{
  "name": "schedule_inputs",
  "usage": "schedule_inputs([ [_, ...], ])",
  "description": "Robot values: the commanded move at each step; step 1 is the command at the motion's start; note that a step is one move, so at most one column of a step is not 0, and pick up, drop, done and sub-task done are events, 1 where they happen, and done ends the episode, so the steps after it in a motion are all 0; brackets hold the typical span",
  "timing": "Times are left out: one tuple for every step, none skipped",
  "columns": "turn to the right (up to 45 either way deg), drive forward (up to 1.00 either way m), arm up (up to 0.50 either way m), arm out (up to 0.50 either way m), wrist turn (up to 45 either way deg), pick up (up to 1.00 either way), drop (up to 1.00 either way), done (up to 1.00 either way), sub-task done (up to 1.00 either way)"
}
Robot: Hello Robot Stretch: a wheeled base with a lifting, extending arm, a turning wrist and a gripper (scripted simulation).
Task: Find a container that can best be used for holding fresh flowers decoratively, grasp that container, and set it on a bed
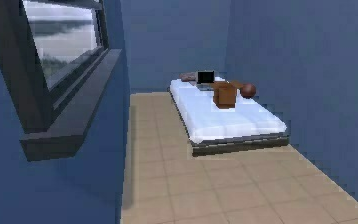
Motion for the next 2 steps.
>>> schedule_inputs([
  [-6.0, 0.0, 0.0, 0.0, 0.0, 0.0, 0.0, 0.0, 0.0],
  [0.0, 1.0, 0.0, 0.0, 0.0, 0.0, 0.0, 0.0, 0.0],
])
